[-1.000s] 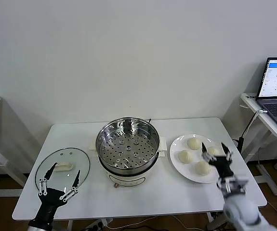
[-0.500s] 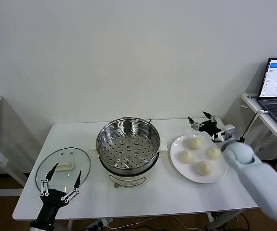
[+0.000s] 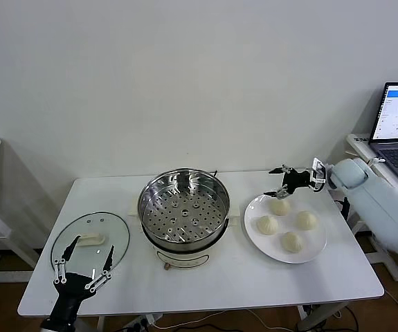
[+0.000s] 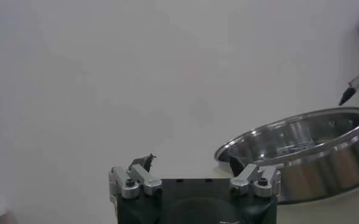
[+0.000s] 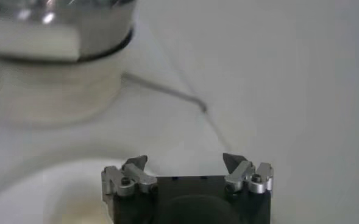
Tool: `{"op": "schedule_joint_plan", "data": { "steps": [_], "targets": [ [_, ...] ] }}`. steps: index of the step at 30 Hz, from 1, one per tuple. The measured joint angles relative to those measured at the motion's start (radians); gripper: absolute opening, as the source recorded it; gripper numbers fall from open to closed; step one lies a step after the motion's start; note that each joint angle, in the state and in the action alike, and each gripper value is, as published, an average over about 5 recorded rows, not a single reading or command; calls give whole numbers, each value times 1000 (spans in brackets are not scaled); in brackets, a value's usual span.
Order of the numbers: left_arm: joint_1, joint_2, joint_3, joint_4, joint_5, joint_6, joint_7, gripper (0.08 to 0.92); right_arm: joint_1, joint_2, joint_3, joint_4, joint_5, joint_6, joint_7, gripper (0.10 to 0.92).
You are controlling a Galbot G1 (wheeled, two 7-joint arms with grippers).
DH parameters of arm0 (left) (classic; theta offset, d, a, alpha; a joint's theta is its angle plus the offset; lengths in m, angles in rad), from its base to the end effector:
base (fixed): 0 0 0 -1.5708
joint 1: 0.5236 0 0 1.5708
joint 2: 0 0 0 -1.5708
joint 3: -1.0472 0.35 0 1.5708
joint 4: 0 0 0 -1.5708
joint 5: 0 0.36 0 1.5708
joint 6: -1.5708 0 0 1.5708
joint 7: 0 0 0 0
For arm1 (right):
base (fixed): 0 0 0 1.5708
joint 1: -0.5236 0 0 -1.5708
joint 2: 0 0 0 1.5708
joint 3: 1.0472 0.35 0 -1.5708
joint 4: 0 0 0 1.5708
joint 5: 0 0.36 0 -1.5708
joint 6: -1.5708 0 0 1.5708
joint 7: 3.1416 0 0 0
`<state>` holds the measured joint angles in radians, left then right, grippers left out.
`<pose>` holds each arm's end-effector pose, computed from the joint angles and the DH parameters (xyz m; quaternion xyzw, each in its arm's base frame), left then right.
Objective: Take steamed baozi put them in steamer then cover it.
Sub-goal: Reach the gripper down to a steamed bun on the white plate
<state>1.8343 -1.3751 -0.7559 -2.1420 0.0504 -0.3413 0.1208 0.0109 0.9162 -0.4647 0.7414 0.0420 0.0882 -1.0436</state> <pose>0.1097 0.0986 -0.3068 0.0626 0.9800 0.1787 0.0612 0.5988 -0.2137 -0.1836 0.4760 -0.7163 0.4325 0.2708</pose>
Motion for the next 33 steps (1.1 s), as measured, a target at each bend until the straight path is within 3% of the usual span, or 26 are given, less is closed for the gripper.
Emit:
{"op": "schedule_joint_plan", "data": {
  "steps": [13,33],
  "targets": [
    [12,-13,-1,13,10,-13,-3,823,74,149,-60,-226,-289,47,-81,823],
    [10,-21,4,33,12,-23,-4,823,77,238,-76,-343,-420,67,-84,817]
  ]
}}
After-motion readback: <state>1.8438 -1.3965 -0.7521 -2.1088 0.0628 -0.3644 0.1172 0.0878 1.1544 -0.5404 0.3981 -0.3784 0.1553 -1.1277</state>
